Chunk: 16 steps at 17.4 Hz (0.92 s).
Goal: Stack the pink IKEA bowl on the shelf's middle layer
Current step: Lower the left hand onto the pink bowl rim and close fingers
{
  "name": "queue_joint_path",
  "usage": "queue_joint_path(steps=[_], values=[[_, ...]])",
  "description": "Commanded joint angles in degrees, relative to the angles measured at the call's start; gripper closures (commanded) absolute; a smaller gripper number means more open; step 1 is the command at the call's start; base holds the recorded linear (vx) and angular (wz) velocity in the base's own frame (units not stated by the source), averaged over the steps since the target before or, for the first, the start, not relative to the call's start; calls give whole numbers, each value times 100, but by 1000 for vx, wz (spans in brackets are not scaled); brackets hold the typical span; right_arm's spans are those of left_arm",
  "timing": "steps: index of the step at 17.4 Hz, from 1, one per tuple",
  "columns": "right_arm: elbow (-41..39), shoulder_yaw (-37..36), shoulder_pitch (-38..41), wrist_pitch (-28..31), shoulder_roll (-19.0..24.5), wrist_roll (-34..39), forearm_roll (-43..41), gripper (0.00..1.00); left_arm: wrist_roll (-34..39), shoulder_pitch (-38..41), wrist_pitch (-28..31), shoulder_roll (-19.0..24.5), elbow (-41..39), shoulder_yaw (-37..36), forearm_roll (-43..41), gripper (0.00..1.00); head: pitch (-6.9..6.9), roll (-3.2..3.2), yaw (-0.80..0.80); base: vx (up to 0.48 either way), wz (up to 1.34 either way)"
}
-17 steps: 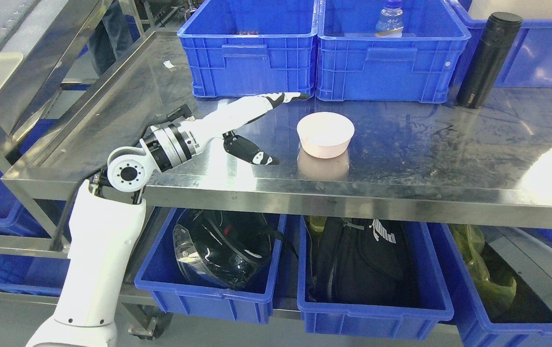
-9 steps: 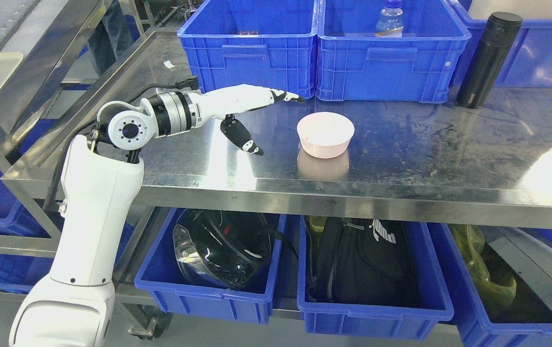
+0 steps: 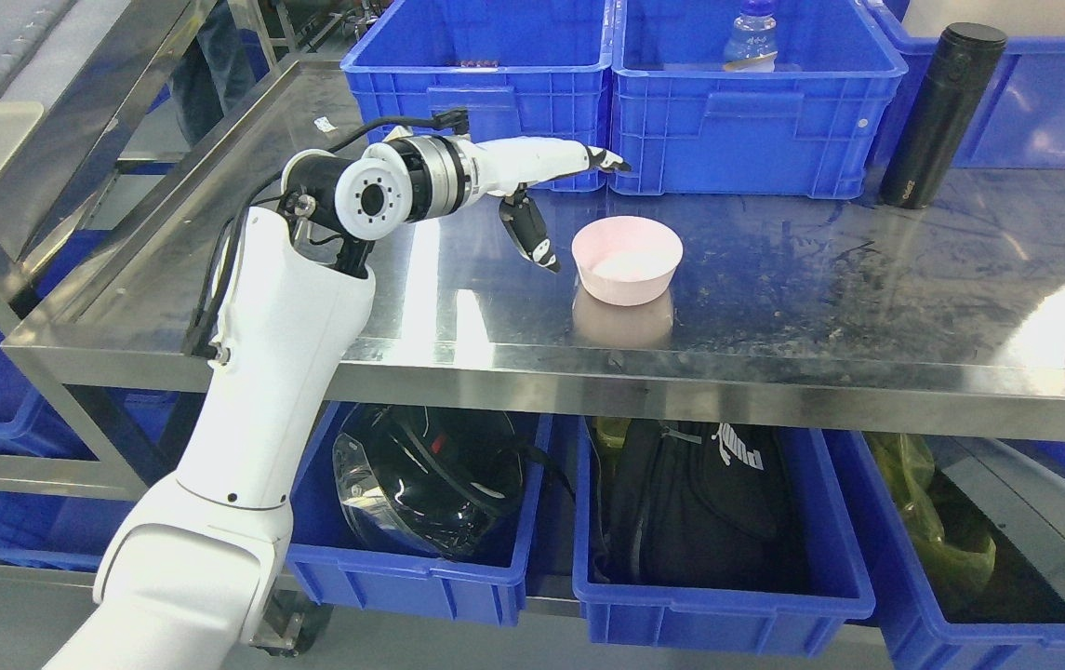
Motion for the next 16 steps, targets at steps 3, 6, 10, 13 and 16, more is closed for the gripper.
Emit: queue_joint_path(steps=[3, 6, 10, 13, 16], values=[[-100, 0, 17, -1, -100, 0, 0, 0, -138, -212, -3, -150, 484, -1069, -297, 2, 0, 0, 0, 0, 0], [-100, 0, 26, -1, -100, 0, 0, 0, -138, -282, -265, -168, 923, -1016, -323, 2, 0, 0, 0, 0, 0], [-100, 0, 17, -1, -100, 0, 0, 0, -129, -484, -503, -255, 1407, -981, -332, 6, 0, 0, 0, 0, 0], [-100, 0, 17, -1, -100, 0, 0, 0, -129, -651, -539, -282, 1627, -990, -332, 9, 0, 0, 0, 0, 0], [-100, 0, 26, -1, -100, 0, 0, 0, -121, -696, -661, -378, 1847, -981, -332, 11, 0, 0, 0, 0, 0]])
